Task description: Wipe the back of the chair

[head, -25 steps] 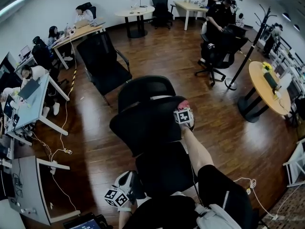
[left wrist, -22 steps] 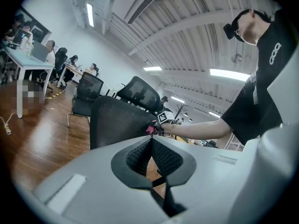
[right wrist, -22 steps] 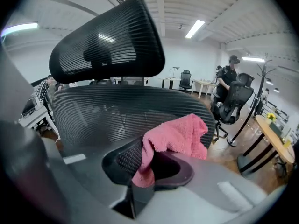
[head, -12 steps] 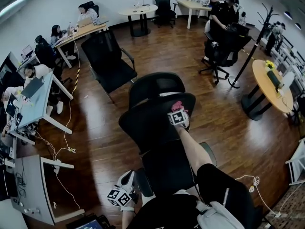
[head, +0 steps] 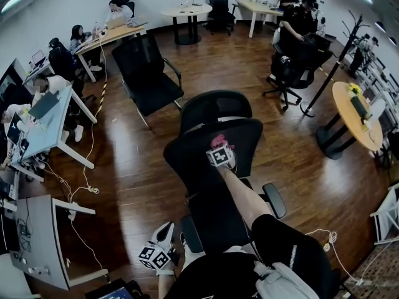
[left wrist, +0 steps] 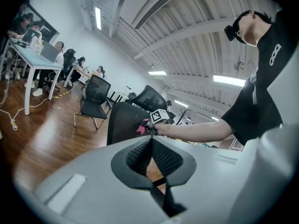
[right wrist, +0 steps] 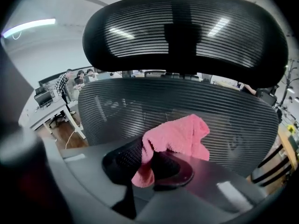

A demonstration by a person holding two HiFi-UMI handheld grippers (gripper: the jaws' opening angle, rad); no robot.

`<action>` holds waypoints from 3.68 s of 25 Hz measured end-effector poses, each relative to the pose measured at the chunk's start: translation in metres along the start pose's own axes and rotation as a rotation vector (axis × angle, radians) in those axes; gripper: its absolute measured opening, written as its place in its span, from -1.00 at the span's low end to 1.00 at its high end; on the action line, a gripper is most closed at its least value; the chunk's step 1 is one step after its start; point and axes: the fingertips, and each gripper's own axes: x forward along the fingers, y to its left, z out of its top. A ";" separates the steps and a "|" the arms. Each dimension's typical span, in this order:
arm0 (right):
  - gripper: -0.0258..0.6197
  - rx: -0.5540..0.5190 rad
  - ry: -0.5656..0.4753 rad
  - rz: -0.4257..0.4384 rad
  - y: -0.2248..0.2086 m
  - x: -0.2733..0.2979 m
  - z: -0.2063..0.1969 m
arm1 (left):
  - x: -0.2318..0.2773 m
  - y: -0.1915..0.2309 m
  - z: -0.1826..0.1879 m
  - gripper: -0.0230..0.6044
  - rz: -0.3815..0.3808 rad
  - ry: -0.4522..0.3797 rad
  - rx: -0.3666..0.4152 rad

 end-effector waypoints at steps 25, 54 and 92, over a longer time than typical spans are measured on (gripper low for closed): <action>-0.79 -0.138 -0.034 0.178 0.180 0.033 0.023 | -0.067 0.049 0.019 -0.95 0.026 0.003 0.012; -0.78 -0.143 0.046 0.362 0.180 0.043 -0.014 | -0.026 0.011 0.017 -0.95 0.018 0.026 0.047; -0.78 0.118 -0.045 0.120 -0.140 -0.033 -0.068 | 0.113 -0.113 -0.036 -0.95 -0.100 0.157 0.112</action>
